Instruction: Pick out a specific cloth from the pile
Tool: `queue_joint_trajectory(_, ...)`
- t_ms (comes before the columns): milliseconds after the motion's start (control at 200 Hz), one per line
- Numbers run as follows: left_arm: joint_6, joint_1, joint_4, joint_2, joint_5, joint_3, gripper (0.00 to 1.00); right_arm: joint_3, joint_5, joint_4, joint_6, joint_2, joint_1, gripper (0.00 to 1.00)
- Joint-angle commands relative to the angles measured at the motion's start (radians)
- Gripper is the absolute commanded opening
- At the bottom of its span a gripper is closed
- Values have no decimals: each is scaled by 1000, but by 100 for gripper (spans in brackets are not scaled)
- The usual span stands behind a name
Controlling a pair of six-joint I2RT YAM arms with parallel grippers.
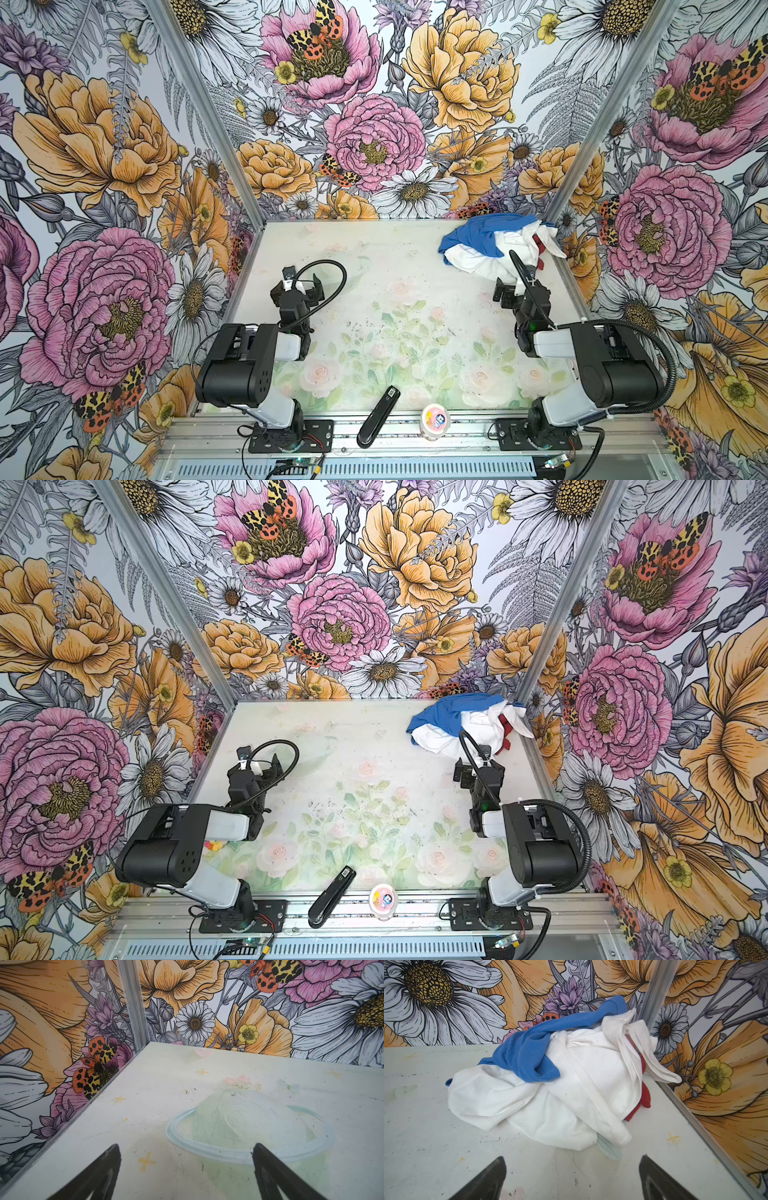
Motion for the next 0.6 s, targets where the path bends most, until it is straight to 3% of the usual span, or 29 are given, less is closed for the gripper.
queue_joint_trajectory(0,0,8,2,-3,23,15,99,24,9,11,-6,-4,0,99)
queue_joint_trajectory(140,0,15,-3,-5,36,17,99,23,9,11,-6,-4,0,100)
queue_joint_trajectory(270,-13,43,1,-7,121,14,99,24,10,11,-6,-2,1,100)
queue_joint_trajectory(595,-14,44,-2,-7,126,16,99,22,9,12,-6,-2,0,100)
